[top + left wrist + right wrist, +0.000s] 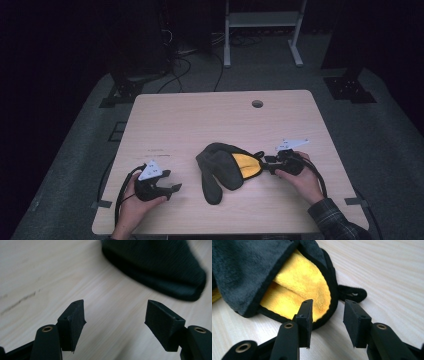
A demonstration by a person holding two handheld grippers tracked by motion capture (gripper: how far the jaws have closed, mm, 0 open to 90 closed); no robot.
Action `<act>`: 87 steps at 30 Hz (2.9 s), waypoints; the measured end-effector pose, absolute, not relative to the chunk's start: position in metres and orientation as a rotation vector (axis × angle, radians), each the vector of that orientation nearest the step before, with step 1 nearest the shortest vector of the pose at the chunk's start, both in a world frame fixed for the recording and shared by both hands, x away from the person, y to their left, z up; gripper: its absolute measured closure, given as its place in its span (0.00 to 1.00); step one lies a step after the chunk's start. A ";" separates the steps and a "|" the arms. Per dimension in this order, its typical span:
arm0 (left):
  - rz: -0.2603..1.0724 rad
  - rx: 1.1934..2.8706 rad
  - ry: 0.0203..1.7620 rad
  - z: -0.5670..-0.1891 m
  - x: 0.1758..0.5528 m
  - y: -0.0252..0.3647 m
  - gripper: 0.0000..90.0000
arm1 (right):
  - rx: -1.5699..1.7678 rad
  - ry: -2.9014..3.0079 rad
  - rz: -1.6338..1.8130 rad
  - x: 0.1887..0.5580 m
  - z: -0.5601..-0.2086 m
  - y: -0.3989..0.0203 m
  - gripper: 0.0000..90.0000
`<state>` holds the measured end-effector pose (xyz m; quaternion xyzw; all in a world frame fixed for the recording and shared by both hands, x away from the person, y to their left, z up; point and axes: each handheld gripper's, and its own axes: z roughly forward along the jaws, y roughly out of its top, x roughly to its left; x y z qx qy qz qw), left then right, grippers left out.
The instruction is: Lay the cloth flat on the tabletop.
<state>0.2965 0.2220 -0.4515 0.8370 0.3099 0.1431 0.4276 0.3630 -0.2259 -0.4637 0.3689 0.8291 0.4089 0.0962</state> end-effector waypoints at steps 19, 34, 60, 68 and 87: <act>0.277 2.027 0.463 -0.401 0.295 0.114 0.45 | 0.948 2.596 1.269 0.346 -0.463 -0.196 0.71; 0.250 2.246 0.431 -0.447 0.317 0.058 0.45 | 0.991 2.551 1.260 0.351 -0.463 -0.209 0.70; 0.143 2.154 0.526 -0.444 0.327 0.085 0.85 | 0.999 2.539 1.226 0.352 -0.463 -0.214 0.71; 0.094 2.043 0.551 -0.428 0.330 0.115 0.93 | 0.975 2.576 1.127 0.354 -0.472 -0.208 0.71; 0.209 1.898 0.818 -0.419 0.351 0.236 0.94 | 1.015 2.571 1.119 0.356 -0.470 -0.213 0.93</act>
